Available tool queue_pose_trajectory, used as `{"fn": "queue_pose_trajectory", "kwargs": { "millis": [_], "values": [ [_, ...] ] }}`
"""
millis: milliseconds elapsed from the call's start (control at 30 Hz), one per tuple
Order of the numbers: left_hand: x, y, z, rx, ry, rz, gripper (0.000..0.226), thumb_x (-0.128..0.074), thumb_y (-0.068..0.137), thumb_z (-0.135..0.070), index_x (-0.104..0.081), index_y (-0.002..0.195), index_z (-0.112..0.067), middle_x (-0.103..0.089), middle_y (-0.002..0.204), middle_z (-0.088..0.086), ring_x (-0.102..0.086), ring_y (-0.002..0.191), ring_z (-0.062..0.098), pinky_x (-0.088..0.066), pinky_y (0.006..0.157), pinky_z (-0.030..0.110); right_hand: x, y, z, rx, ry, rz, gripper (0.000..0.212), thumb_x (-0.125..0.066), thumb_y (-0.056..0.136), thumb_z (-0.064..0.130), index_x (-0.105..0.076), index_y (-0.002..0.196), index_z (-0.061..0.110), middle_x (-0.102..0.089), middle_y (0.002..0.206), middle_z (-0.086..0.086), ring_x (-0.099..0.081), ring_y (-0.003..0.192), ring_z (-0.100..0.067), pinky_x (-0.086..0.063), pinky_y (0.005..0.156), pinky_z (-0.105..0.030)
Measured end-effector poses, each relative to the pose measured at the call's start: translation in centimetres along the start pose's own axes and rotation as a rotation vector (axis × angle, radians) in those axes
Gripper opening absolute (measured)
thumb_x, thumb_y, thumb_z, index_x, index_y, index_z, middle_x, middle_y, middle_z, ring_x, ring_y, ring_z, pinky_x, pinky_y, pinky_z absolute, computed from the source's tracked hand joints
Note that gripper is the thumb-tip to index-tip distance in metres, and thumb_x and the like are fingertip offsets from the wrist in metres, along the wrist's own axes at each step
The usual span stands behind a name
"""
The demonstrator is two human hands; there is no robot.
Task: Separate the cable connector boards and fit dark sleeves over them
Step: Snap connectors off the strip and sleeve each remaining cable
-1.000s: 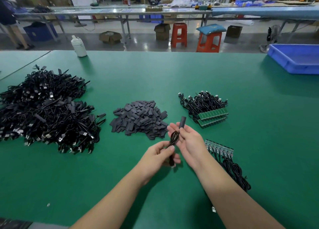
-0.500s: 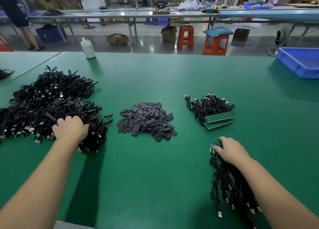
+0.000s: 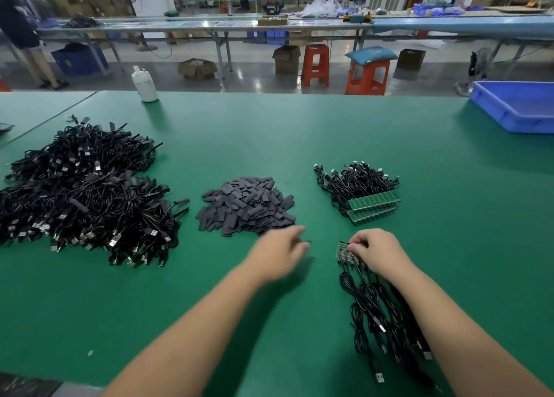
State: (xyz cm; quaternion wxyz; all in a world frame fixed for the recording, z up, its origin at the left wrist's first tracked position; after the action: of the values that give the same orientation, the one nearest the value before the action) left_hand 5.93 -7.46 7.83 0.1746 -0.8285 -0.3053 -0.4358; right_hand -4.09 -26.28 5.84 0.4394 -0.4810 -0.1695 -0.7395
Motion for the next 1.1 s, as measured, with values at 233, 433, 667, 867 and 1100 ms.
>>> {"fn": "queue_pose_trajectory", "kwargs": {
  "millis": [233, 433, 667, 867, 1100],
  "values": [
    [-6.8, 2.3, -4.0, 0.177, -0.21, 0.0, 0.028, -0.051, 0.097, -0.034, -0.049, 0.071, -0.023, -0.053, 0.067, -0.001, -0.051, 0.071, 0.028, -0.038, 0.06, 0.031, 0.5, -0.9, 1.6, 0.053, -0.027, -0.073, 0.014, -0.06, 0.094, 0.026, -0.071, 0.102, 0.023, -0.071, 0.099, 0.004, -0.063, 0.093, -0.018, -0.052, 0.085, -0.033],
    [-6.9, 2.3, -4.4, 0.233, -0.168, -0.077, 0.037, -0.052, 0.095, -0.035, -0.042, 0.063, -0.02, -0.05, 0.063, 0.0, -0.048, 0.068, 0.03, -0.036, 0.058, 0.031, 0.9, -1.2, 1.2, 0.079, -0.062, -0.144, 0.02, -0.057, 0.095, 0.029, -0.075, 0.104, 0.025, -0.072, 0.1, 0.003, -0.064, 0.09, -0.019, -0.05, 0.075, -0.029],
    [-6.5, 2.1, -4.9, 0.255, -0.123, -0.156, 0.026, -0.05, 0.097, -0.031, -0.053, 0.073, -0.021, -0.066, 0.077, 0.007, -0.058, 0.077, 0.032, -0.041, 0.06, 0.033, 0.8, -1.1, 1.1, 0.06, -0.062, -0.204, 0.021, -0.056, 0.095, 0.028, -0.077, 0.097, 0.026, -0.072, 0.088, 0.004, -0.06, 0.079, -0.018, -0.043, 0.065, -0.027],
    [-7.1, 2.4, -5.5, 0.283, -0.098, -0.163, 0.026, -0.048, 0.094, -0.029, -0.063, 0.078, -0.015, -0.068, 0.079, 0.009, -0.061, 0.077, 0.034, -0.046, 0.062, 0.034, 0.7, -1.1, 0.9, 0.036, -0.12, -0.271, 0.023, -0.055, 0.094, 0.026, -0.077, 0.098, 0.024, -0.072, 0.087, -0.002, -0.061, 0.083, -0.024, -0.05, 0.071, -0.031],
    [-6.0, 1.5, -1.1, 0.431, -0.922, -0.214, 0.018, -0.057, 0.098, -0.015, -0.067, 0.085, -0.008, -0.074, 0.085, 0.007, -0.072, 0.067, 0.015, -0.059, 0.064, 0.032, 1.3, 0.2, -2.9, 0.024, -0.168, -0.314, 0.023, -0.053, 0.101, 0.027, -0.072, 0.11, 0.021, -0.069, 0.101, 0.001, -0.057, 0.094, -0.02, -0.047, 0.089, -0.035]
  ]
}}
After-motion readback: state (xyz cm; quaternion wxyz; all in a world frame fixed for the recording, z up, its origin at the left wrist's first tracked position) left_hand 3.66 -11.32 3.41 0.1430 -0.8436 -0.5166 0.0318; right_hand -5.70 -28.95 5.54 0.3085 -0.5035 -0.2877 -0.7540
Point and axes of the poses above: each hand's wrist, its own y-axis towards the middle knuckle, its own x-axis out of the back of the hand, z = x × y, the point moved 8 cm from there along y, towards the middle knuckle
